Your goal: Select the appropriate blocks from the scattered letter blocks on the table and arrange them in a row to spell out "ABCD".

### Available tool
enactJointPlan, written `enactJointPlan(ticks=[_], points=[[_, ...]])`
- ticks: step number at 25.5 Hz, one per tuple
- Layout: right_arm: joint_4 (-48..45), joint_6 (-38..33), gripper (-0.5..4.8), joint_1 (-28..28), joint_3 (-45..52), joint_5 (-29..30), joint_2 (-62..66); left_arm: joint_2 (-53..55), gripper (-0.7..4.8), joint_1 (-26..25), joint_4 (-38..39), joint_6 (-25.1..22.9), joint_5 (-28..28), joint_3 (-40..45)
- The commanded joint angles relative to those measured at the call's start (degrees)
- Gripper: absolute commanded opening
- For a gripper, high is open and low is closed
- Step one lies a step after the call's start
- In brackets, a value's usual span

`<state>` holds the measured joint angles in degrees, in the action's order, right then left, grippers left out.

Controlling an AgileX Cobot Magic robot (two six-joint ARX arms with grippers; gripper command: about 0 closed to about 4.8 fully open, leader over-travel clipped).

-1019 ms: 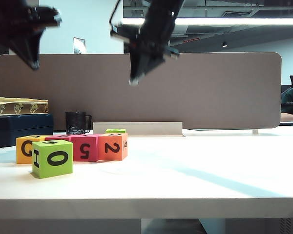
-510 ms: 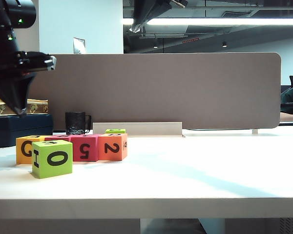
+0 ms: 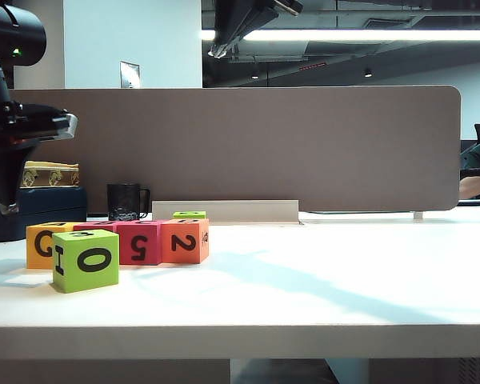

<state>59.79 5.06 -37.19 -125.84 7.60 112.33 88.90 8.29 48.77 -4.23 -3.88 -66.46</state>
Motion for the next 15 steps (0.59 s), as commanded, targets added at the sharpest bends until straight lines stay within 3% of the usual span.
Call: enactJointPlan(ticks=[1,7,15], points=[[-1.4,0.1,-0.01,-0.1,-0.2,0.2,-0.3,-0.2,-0.06,0.0,-3.1,0.2,0.0,0.9],[-1.6,0.1,-0.02,-0.1,-0.2,0.2,-0.3,1.9,-0.06,0.0,-9.4,0.2,0.0,1.2],[-1.7,0.1,-0.01,-0.2,-0.2,0.2,-0.3,5.5,-0.06,0.0,-11.7,0.2,-0.3,1.2]])
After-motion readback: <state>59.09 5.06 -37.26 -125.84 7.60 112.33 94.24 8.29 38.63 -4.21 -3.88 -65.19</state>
